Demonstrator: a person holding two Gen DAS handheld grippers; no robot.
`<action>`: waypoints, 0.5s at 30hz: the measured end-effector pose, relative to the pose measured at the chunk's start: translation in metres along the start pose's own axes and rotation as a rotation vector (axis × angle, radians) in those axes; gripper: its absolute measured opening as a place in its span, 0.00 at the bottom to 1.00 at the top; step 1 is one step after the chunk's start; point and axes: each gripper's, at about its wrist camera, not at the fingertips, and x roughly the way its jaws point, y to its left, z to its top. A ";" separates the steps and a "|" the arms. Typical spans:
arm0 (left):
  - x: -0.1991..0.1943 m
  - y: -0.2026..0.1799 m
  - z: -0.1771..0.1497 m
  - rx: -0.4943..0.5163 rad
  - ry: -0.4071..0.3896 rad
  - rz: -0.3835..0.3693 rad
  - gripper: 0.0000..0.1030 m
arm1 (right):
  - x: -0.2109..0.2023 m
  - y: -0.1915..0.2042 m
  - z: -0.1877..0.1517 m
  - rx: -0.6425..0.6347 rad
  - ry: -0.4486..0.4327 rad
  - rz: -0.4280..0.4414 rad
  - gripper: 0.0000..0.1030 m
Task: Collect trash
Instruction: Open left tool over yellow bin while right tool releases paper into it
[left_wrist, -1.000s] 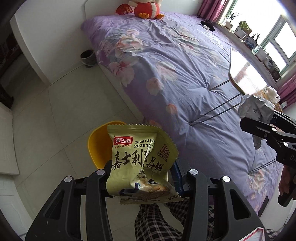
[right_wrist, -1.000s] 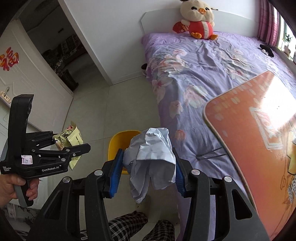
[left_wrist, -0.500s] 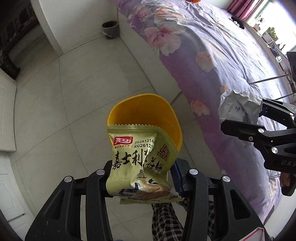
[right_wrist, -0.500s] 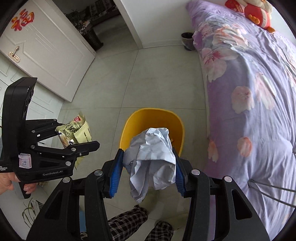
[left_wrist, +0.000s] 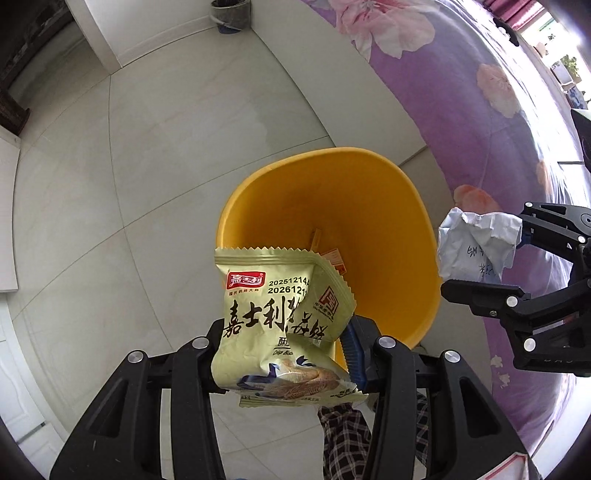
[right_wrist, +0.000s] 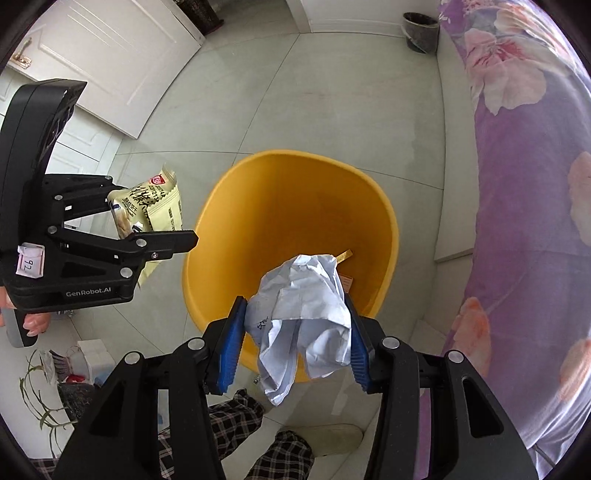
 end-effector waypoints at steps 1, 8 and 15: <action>0.002 0.001 0.001 -0.002 -0.001 -0.002 0.44 | 0.003 -0.001 0.001 0.002 0.002 0.001 0.52; -0.002 0.007 0.002 -0.019 -0.035 -0.002 0.62 | 0.012 -0.005 0.001 0.009 0.007 -0.006 0.64; -0.011 0.004 0.001 -0.016 -0.034 -0.001 0.62 | 0.003 -0.006 -0.006 0.052 -0.006 0.001 0.64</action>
